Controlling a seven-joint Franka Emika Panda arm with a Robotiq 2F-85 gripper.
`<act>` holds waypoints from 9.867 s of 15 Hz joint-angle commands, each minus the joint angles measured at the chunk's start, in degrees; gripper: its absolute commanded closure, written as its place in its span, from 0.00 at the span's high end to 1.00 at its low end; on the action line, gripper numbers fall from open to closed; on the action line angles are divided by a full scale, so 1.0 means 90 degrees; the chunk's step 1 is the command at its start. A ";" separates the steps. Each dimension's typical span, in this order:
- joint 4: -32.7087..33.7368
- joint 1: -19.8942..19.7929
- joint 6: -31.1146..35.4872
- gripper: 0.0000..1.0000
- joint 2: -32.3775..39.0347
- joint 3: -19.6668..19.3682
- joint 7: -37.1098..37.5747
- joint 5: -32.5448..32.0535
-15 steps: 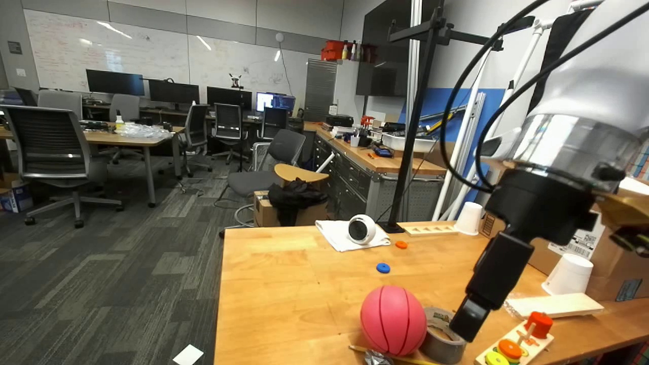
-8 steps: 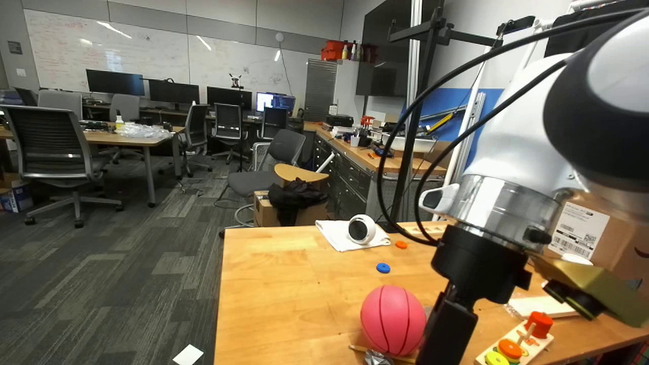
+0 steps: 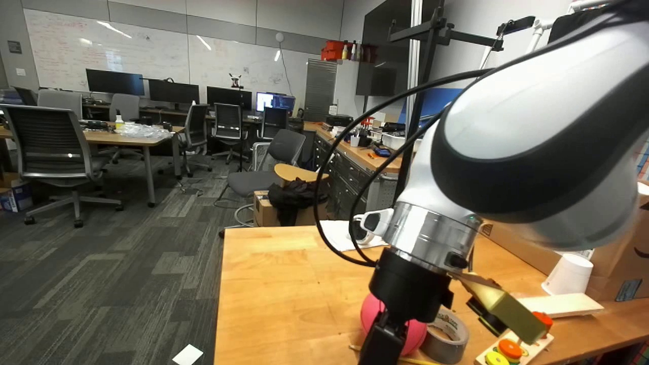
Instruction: Move the ball to the right
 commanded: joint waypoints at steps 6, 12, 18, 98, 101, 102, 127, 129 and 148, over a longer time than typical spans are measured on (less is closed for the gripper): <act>0.1031 -0.0987 0.0208 1.00 0.1300 0.0389 -0.0819 -0.0262; 0.1251 -0.1989 0.0530 1.00 0.1376 0.0038 -0.0691 -0.1589; 0.1252 -0.2404 0.0574 1.00 0.0063 -0.0199 -0.0615 -0.3564; 0.2218 -0.1985 -0.0847 1.00 0.1115 0.1292 -0.0185 -0.2186; 0.1666 -0.1733 -0.0806 1.00 0.0586 0.1425 -0.0296 -0.1206; 0.1529 -0.1630 -0.0808 1.00 0.0436 0.1432 -0.0305 -0.0988; 0.1493 -0.1232 -0.0412 1.00 0.1267 0.1038 0.0083 -0.0395; 0.1590 -0.1224 -0.0433 1.00 0.1341 0.1163 0.0033 -0.0197; 0.3210 -0.2127 -0.1429 1.00 0.1841 0.0251 0.0274 -0.3930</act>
